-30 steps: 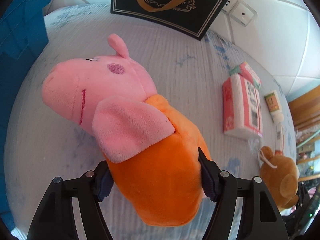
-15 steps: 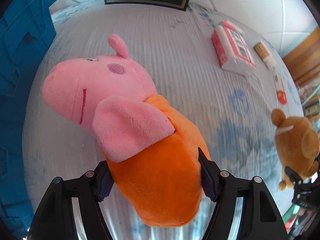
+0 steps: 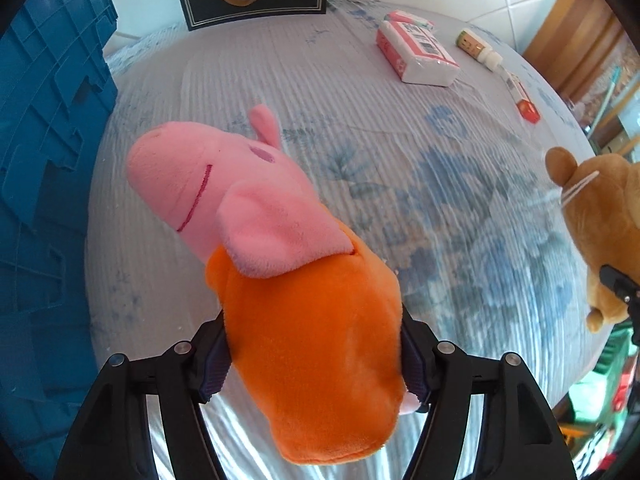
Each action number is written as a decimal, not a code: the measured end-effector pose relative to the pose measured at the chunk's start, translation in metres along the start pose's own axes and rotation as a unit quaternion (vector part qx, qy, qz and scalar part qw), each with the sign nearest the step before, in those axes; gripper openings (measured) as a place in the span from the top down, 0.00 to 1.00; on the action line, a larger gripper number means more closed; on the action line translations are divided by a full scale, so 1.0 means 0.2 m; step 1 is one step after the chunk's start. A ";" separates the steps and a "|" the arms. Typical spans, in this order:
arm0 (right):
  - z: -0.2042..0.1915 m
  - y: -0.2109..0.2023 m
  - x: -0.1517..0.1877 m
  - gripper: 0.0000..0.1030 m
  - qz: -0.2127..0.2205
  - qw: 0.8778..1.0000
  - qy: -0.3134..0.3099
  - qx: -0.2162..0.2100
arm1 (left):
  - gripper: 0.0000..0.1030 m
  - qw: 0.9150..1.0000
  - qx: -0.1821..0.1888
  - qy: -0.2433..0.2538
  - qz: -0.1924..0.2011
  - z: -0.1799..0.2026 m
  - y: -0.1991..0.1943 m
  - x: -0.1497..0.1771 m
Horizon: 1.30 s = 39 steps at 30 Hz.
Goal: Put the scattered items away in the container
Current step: 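Lift and carry the teddy bear in the right tool while the left tool carries the pig to the bin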
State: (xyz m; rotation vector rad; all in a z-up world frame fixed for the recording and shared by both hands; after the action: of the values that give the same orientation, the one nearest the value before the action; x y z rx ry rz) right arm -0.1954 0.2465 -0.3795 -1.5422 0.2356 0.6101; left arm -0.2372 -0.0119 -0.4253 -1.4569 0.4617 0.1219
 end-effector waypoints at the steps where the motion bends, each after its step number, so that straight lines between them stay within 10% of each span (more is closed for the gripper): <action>1: -0.01 -0.02 0.00 0.16 0.002 1.000 0.006 -0.001 | 0.34 1.000 -0.002 0.005 0.003 0.00 -0.02 0.00; 16: -0.12 -0.37 -0.21 0.16 0.068 0.997 0.027 -0.012 | 0.39 0.990 -0.040 0.082 0.107 0.01 -0.51 -0.22; 39: -0.25 -0.99 -0.74 0.16 0.195 0.980 0.030 -0.020 | 0.39 0.952 -0.042 0.114 0.282 0.05 -1.44 -0.45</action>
State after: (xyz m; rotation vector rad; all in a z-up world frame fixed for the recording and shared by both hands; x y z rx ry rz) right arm -0.2061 0.1810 -0.1356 -1.5649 0.5835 0.8797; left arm -0.2144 -0.0209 -0.1252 -1.3927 1.0685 0.4348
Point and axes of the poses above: each gripper's, at about its wrist camera, not at the fingertips, and y roughly the way its jaws point, z to its right, x to its underside, the point moved 9 cm from there along y, roughly the way its jaws point, and after that the axes turned 5 degrees about z, right-handed, at the moved point
